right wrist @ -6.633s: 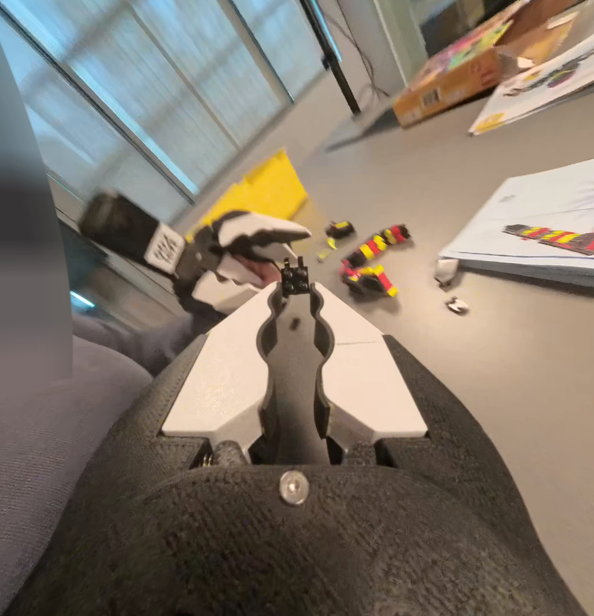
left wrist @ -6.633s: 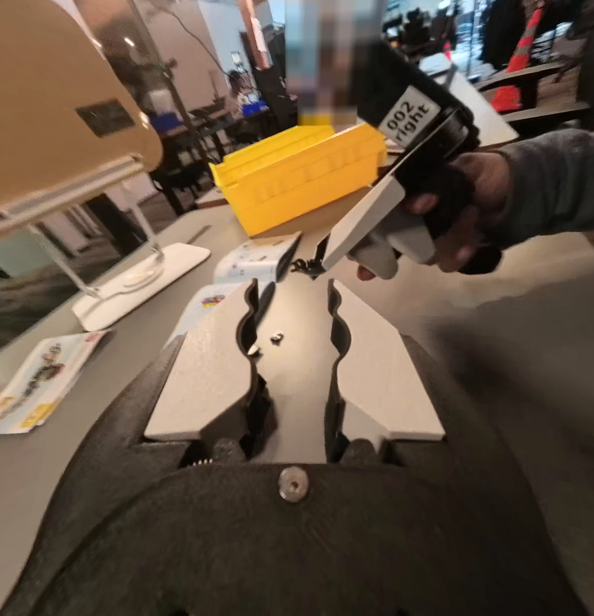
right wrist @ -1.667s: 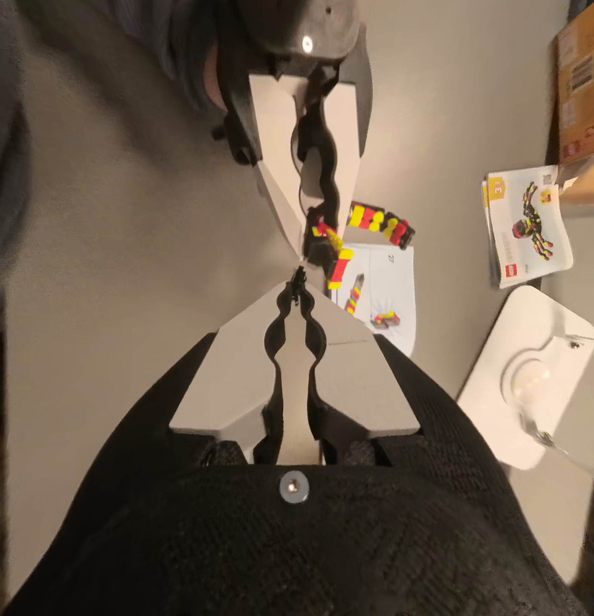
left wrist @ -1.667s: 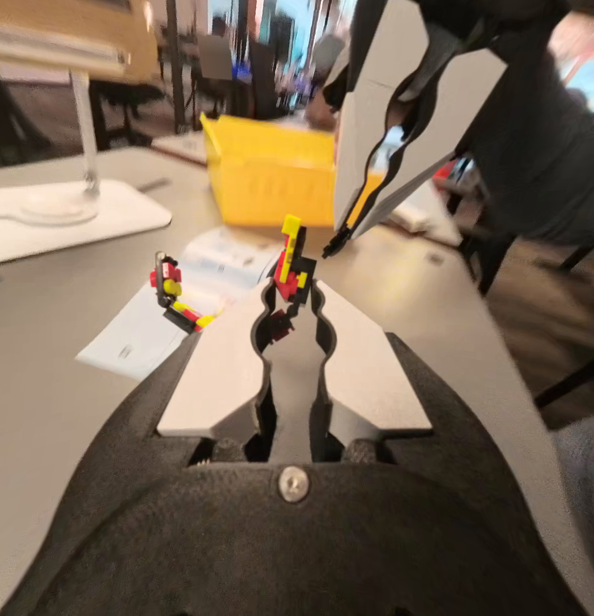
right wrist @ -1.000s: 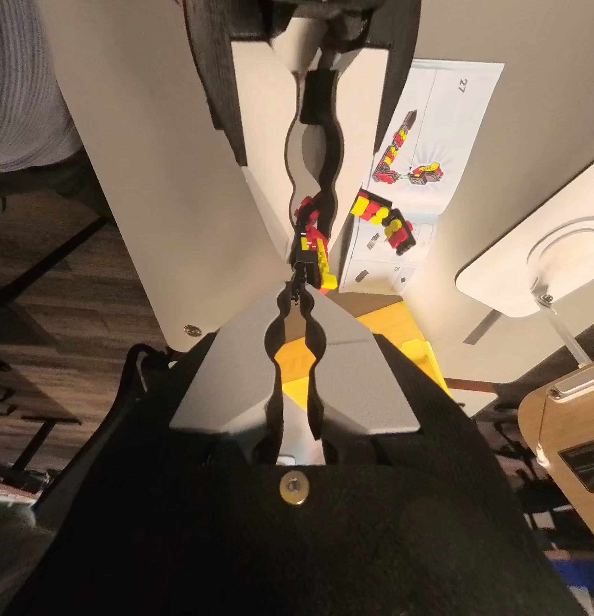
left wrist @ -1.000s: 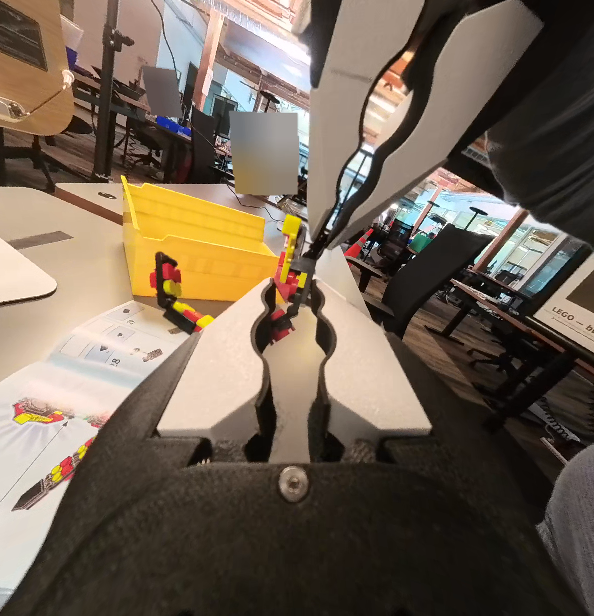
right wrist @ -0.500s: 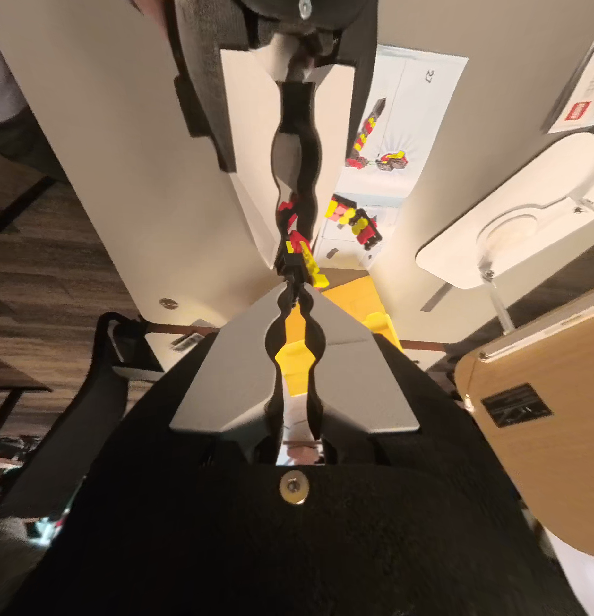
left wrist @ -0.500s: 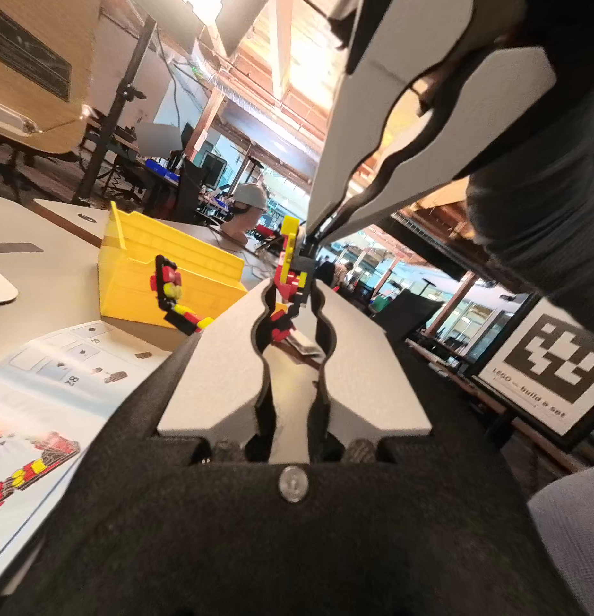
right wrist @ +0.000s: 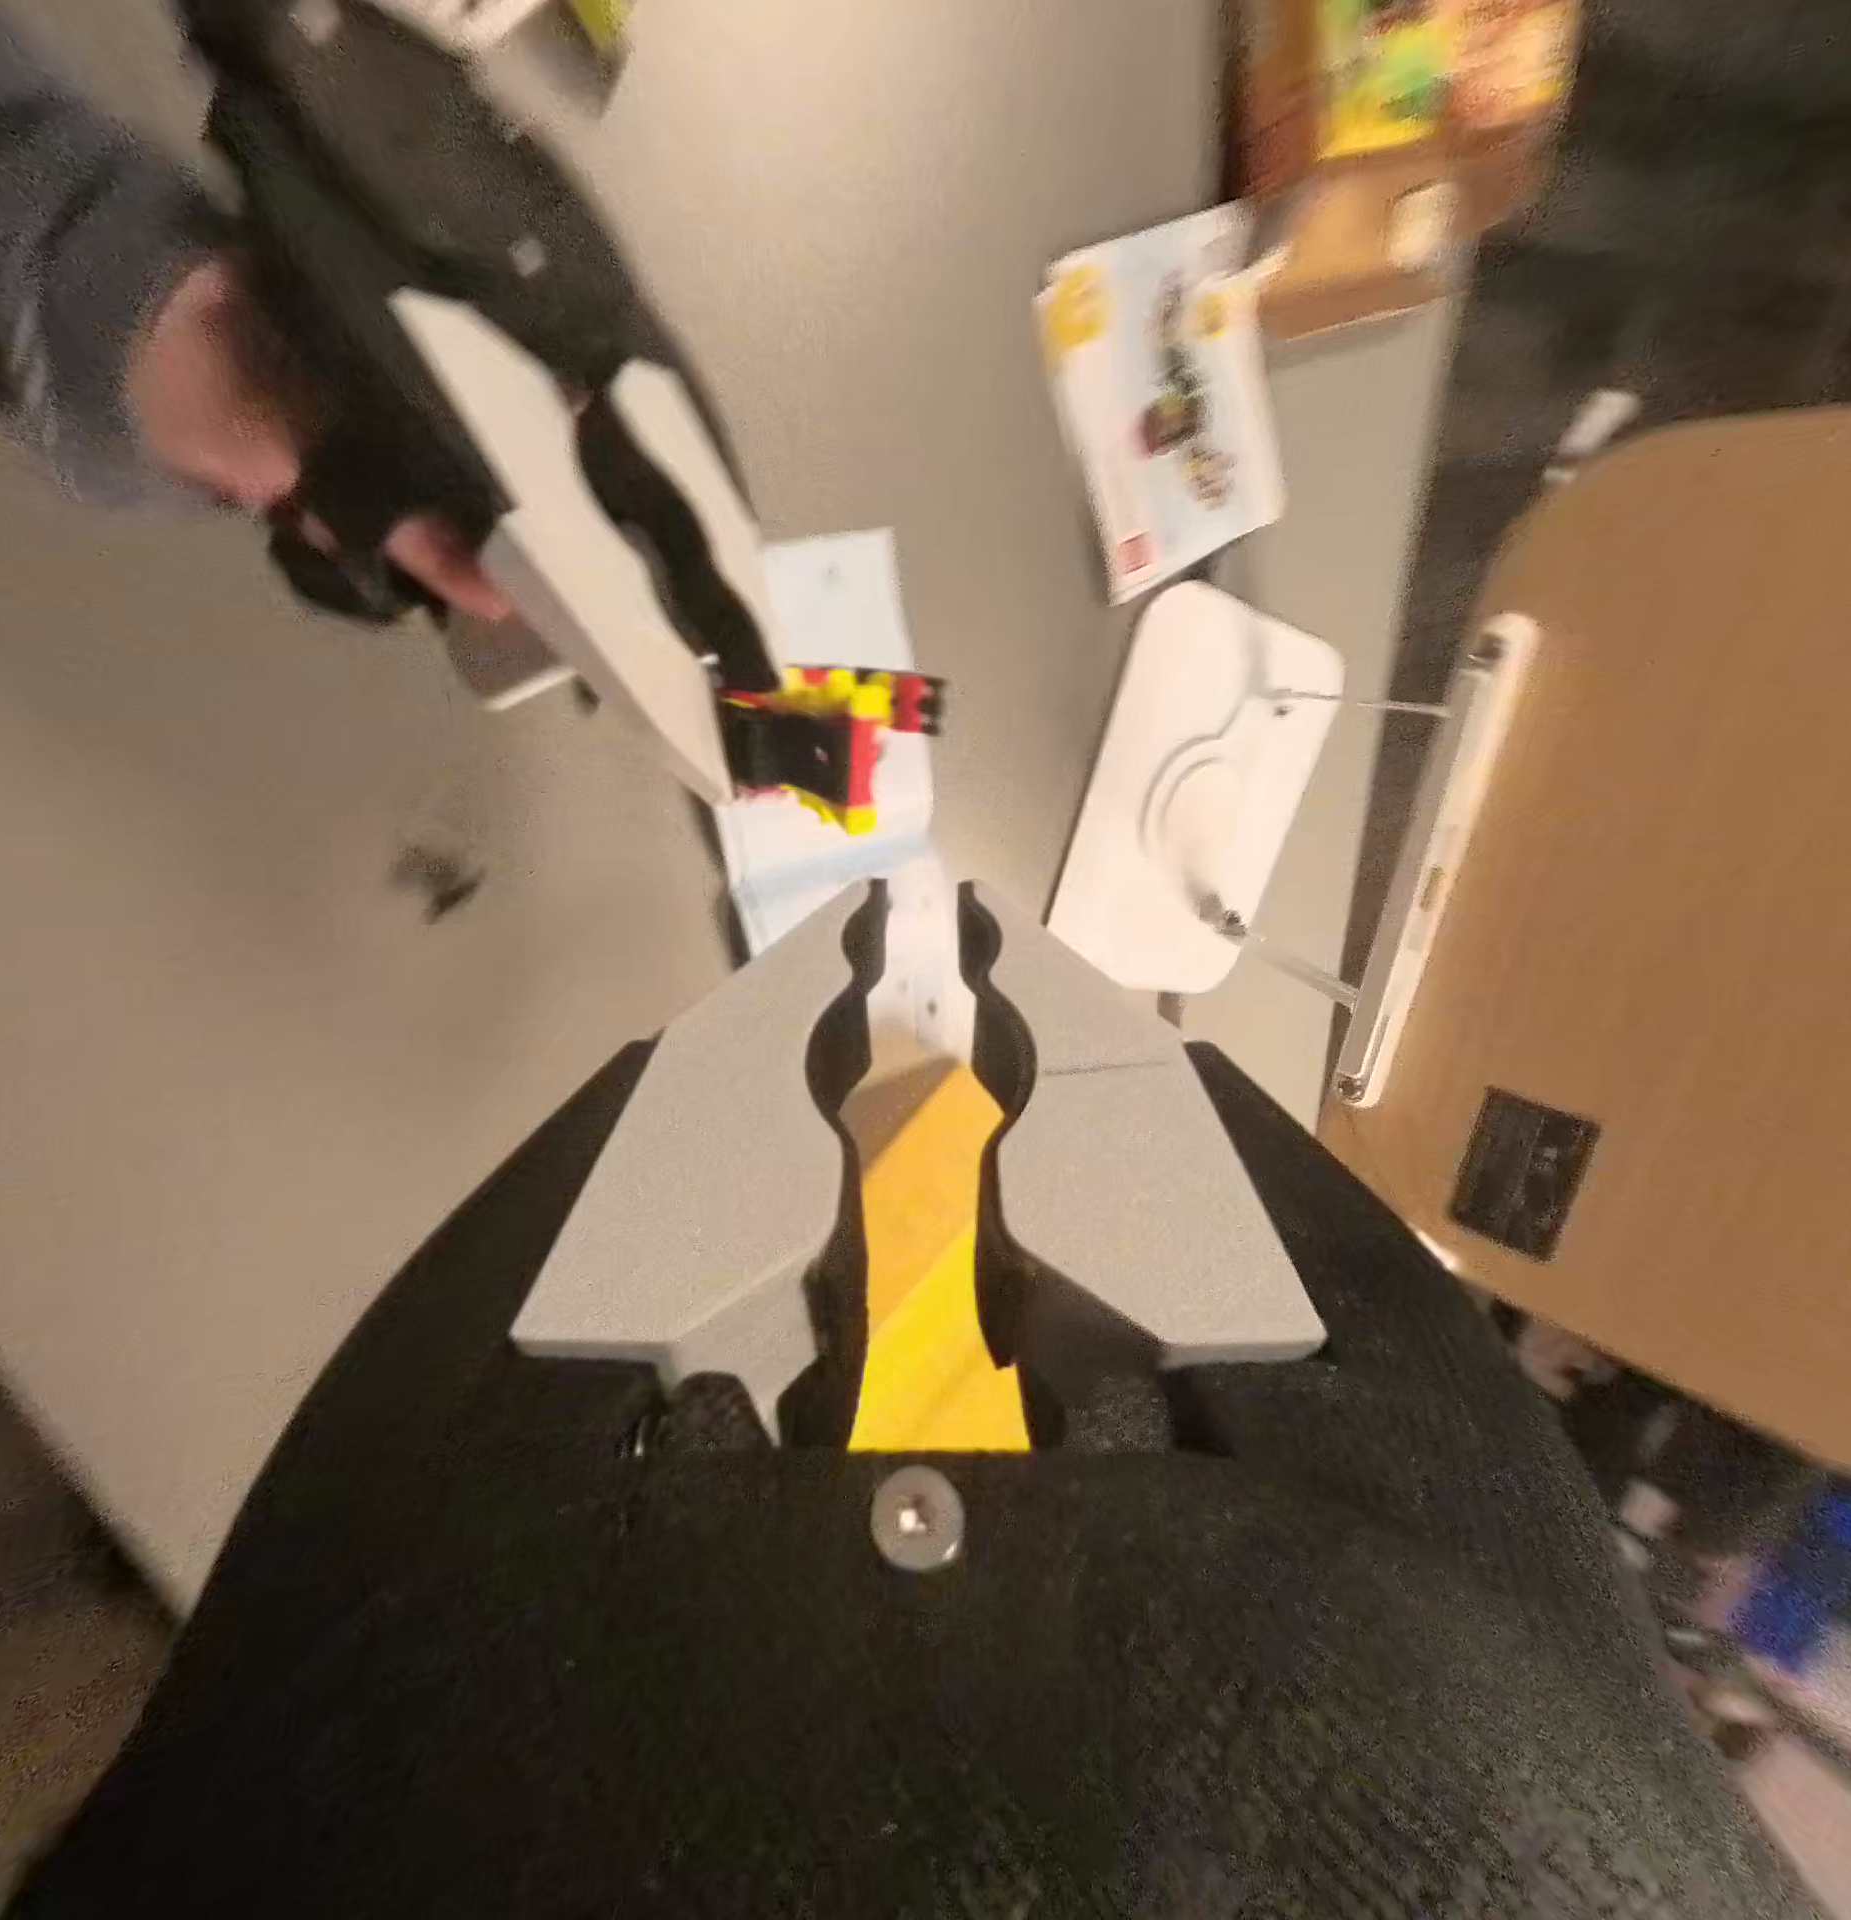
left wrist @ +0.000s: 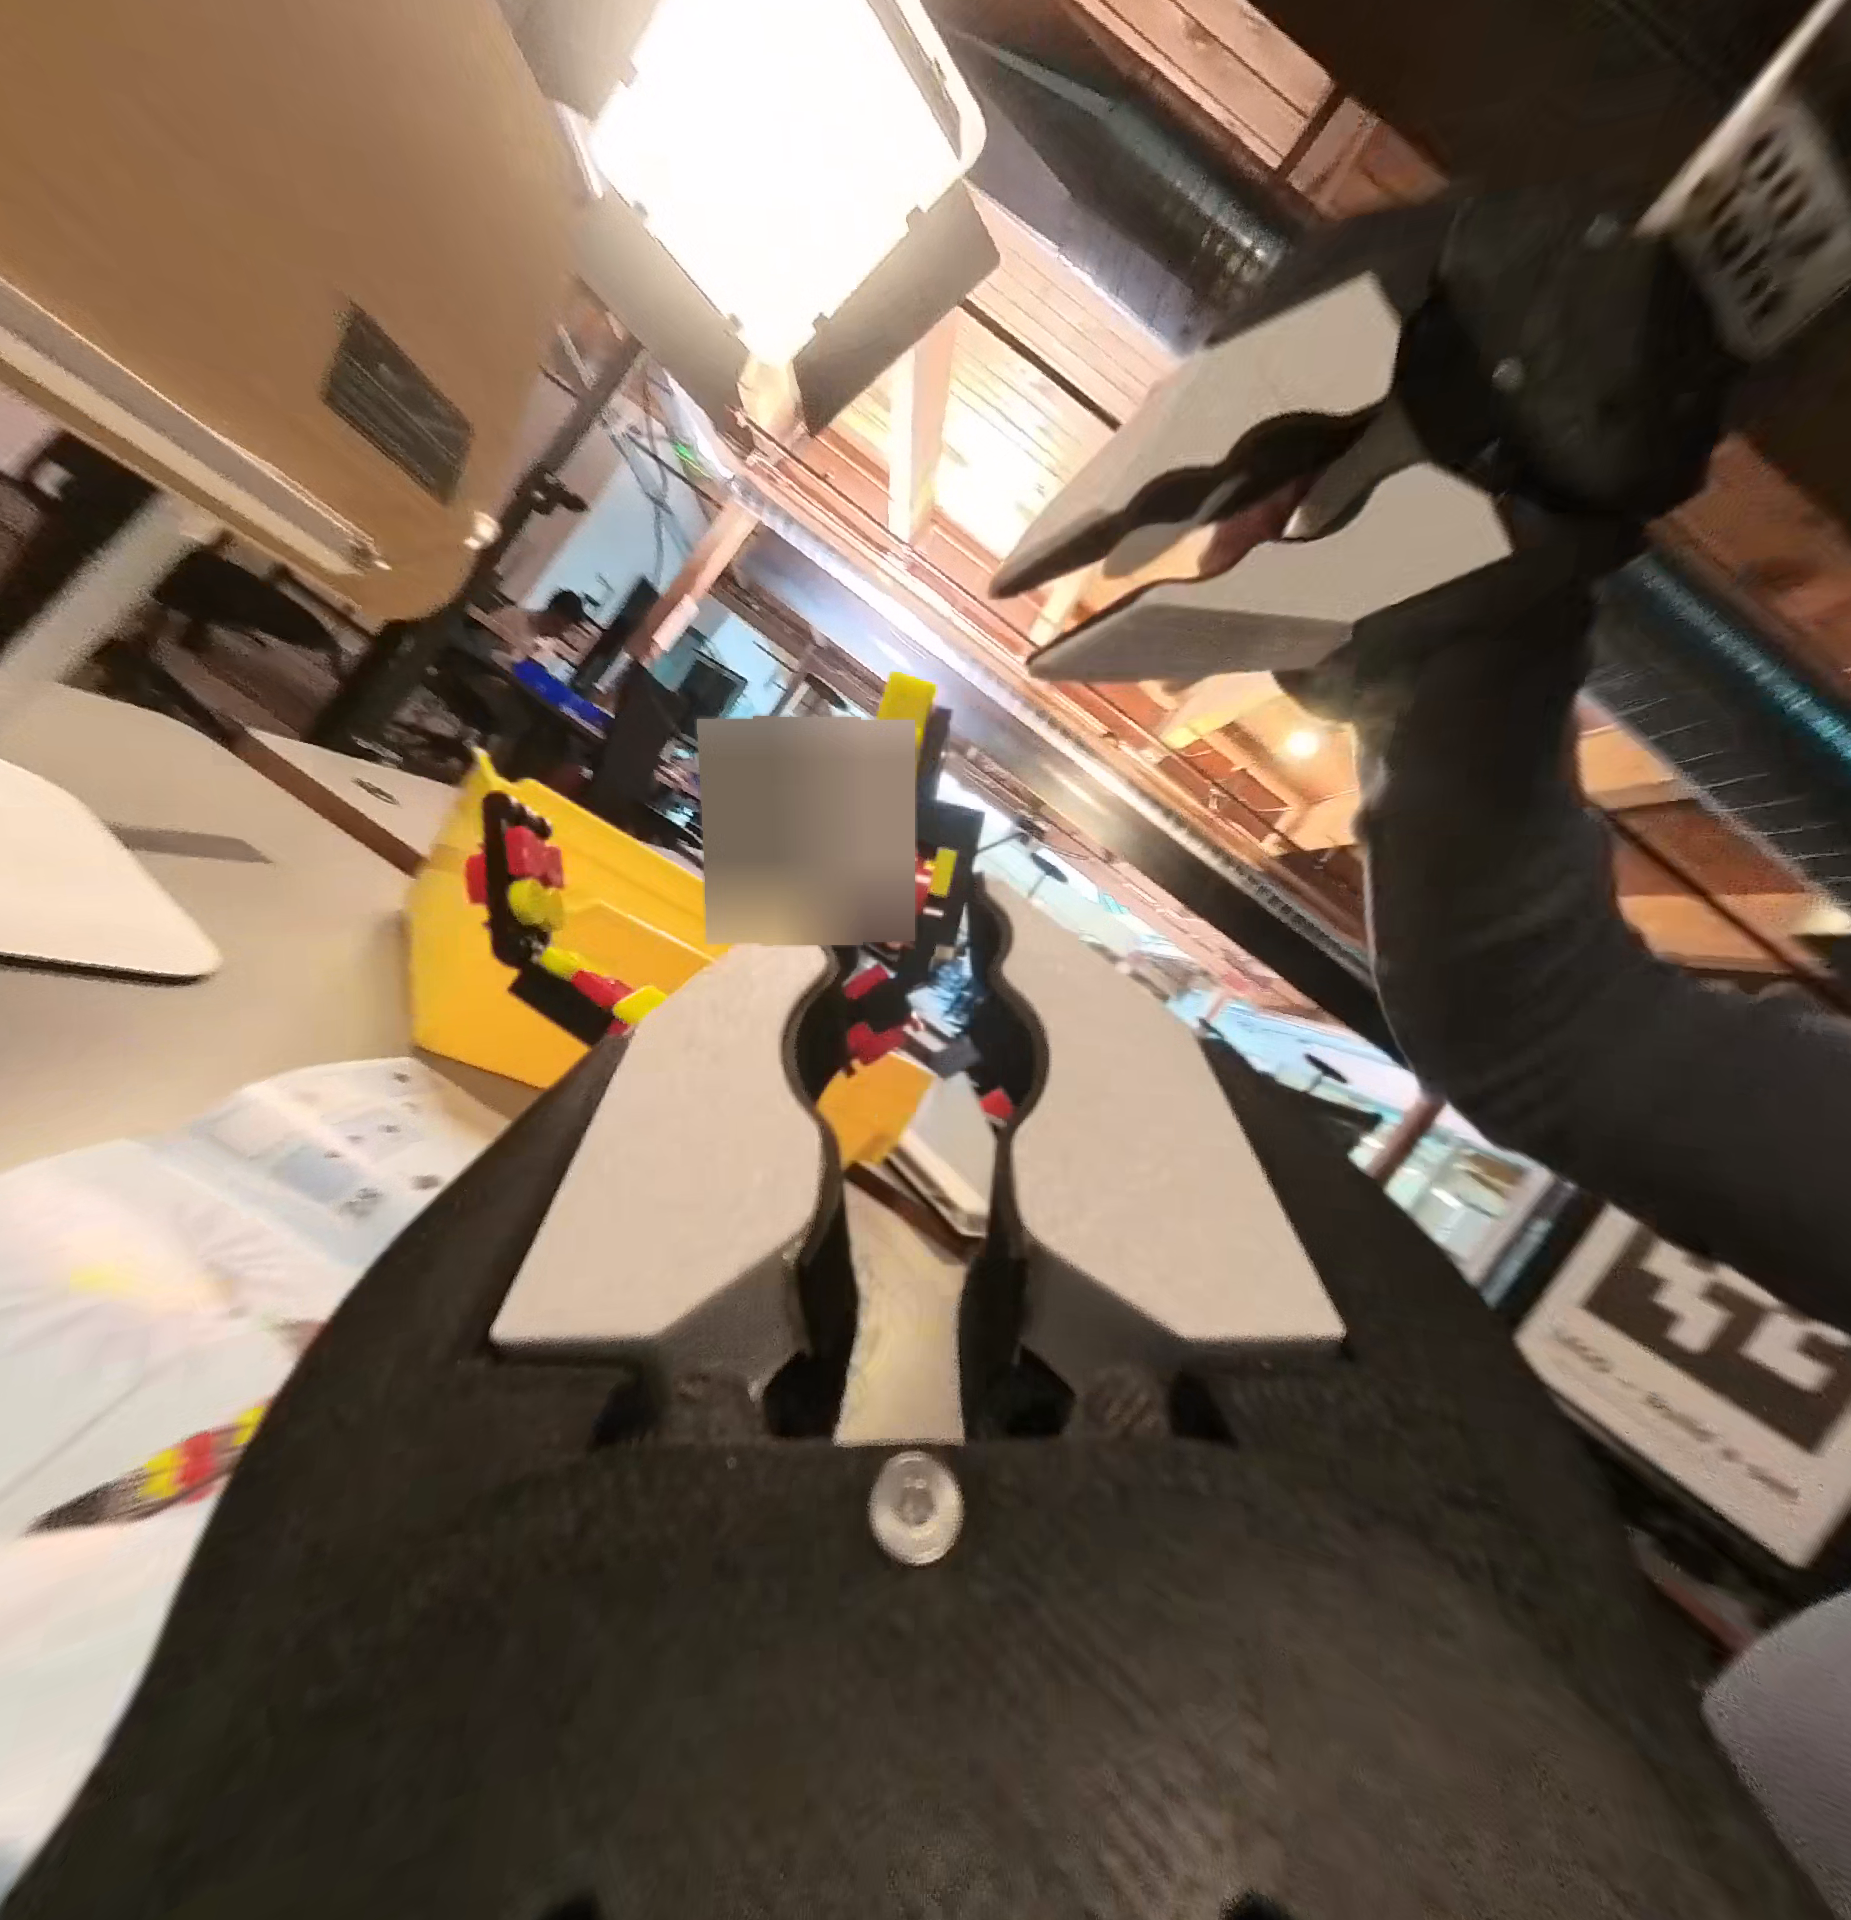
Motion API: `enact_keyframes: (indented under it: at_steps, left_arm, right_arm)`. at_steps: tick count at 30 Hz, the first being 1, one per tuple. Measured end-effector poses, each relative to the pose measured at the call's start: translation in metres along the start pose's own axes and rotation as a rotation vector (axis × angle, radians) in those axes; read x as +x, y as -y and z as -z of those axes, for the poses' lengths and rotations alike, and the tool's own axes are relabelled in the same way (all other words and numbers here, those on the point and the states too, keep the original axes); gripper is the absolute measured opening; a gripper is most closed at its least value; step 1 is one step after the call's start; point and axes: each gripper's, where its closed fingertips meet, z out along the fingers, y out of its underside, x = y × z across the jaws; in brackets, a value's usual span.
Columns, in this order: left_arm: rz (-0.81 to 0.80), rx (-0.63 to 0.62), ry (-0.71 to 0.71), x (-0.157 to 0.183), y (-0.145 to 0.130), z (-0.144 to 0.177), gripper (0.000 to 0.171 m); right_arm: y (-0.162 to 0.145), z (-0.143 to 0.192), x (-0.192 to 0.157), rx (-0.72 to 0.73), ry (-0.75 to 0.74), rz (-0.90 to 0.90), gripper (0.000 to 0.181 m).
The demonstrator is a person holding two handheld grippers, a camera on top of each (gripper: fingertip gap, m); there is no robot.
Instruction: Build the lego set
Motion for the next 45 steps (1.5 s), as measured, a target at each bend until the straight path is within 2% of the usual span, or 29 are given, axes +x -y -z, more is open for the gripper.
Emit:
enact_keyframes:
  at_steps: [4,6,8,10,13,16,18,22,24,29,31,39,45]
  left_arm:
    - [-0.015,0.025,0.022,-0.016,-0.004,0.012,0.018]
    - [-0.033,0.007,0.024,-0.021,-0.012,0.011,0.018]
    - [-0.07,-0.033,0.027,-0.021,-0.023,0.009,0.019]
    - [-0.12,-0.056,0.026,-0.018,-0.03,0.006,0.019]
    - [-0.186,-0.073,0.03,-0.007,-0.033,0.001,0.019]
    - [-0.345,-0.032,0.12,-0.001,-0.019,-0.007,0.019]
    - [-0.393,0.025,0.172,-0.001,-0.008,-0.017,0.019]
    - [-0.568,0.104,0.365,-0.03,-0.002,-0.027,0.019]
    - [-0.589,0.152,0.392,-0.036,-0.007,-0.028,0.019]
    - [-0.677,0.026,0.326,-0.028,-0.033,-0.038,0.019]
    - [-0.629,-0.012,0.339,-0.035,-0.042,-0.035,0.019]
    - [-0.462,-0.008,0.323,-0.045,-0.032,-0.029,0.019]
    - [-0.495,0.009,0.327,-0.041,-0.03,-0.03,0.019]
  right_arm:
    - [-0.032,-0.002,0.011,0.38,-0.344,-0.348,0.021]
    - [-0.065,-0.007,0.01,0.58,-0.574,-0.556,0.021]
    - [-0.106,-0.022,-0.003,0.721,-0.776,-0.771,0.021]
    - [-0.13,-0.036,-0.021,0.799,-0.943,-0.841,0.02]
    - [-0.137,-0.049,-0.032,0.747,-1.149,-0.754,0.021]
    - [-0.132,-0.065,-0.025,0.734,-1.192,-0.713,0.026]
    - [-0.137,-0.069,-0.014,0.733,-1.215,-0.734,0.027]
    - [-0.152,-0.077,0.009,0.745,-1.24,-0.764,0.027]
    - [-0.153,-0.079,0.016,0.756,-1.239,-0.741,0.026]
    - [-0.156,-0.074,0.016,0.864,-1.191,-0.777,0.023]
    - [-0.158,-0.069,0.013,0.909,-1.175,-0.807,0.023]
    - [-0.159,-0.078,0.019,0.897,-1.151,-0.813,0.022]
    - [-0.147,-0.084,0.018,0.859,-1.142,-0.738,0.019]
